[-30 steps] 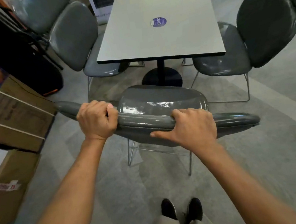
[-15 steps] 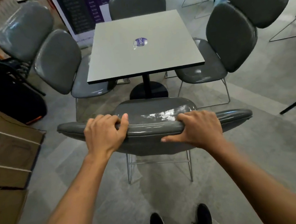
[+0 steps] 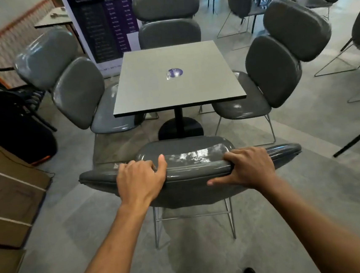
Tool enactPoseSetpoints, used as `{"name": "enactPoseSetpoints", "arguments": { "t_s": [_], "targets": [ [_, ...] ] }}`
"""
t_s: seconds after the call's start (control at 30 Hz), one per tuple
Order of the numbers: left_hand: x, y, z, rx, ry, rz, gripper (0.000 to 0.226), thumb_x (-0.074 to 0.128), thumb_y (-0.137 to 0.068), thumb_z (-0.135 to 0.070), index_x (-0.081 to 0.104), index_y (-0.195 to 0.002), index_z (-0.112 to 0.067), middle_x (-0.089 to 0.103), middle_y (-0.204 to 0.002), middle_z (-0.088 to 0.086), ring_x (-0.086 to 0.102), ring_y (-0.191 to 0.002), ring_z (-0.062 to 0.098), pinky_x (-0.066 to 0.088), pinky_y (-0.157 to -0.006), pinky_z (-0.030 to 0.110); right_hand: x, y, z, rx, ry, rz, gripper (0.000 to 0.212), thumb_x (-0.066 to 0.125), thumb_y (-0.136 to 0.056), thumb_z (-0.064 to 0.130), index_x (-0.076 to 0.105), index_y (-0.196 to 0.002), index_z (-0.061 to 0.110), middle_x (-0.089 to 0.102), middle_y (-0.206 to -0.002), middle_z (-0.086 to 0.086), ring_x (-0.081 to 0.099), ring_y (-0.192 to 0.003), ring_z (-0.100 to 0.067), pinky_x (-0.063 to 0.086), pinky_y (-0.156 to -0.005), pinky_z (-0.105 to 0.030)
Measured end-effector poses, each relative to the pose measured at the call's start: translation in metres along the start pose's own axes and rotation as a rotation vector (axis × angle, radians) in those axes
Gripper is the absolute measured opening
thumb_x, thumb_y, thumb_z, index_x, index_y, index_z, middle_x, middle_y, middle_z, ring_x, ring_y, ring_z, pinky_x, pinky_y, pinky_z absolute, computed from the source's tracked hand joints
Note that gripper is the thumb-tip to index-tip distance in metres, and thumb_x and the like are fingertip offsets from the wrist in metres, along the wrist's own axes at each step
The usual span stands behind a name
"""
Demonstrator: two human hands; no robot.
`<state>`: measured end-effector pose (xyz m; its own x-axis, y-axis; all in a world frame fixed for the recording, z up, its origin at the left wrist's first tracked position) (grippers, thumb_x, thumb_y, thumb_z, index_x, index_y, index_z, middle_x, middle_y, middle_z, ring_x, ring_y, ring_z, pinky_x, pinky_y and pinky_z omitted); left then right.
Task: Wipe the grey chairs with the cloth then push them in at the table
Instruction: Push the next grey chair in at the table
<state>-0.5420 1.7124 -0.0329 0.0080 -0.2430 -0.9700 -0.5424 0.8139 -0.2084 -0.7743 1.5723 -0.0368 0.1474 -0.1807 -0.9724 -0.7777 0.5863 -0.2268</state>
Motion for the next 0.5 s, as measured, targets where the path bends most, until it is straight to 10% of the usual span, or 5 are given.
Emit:
{"name": "enactPoseSetpoints", "arguments": {
  "t_s": [0.5],
  "targets": [
    [-0.001, -0.036, -0.011, 0.068, 0.039, -0.339, 0.050, 0.050, -0.096, -0.031, 0.064, -0.052, -0.012, 0.057, -0.051, 0.009, 0.051, -0.051, 0.032, 0.042, -0.063, 0.038, 0.003, -0.035, -0.021, 0.014, 0.018, -0.099, 0.090, 0.024, -0.065, 0.106, 0.066, -0.077, 0.027, 0.066, -0.070, 0.007, 0.056, -0.059, -0.013, 0.038, -0.056, -0.023]
  ]
}}
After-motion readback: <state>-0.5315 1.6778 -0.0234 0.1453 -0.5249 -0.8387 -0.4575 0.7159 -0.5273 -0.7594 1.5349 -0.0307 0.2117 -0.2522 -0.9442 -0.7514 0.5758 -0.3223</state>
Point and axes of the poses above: each hand's wrist, its own y-axis away from the middle knuckle, its own x-axis out of the palm, z = x × y, the point moved 6 cm from there along -y, towards the middle knuckle
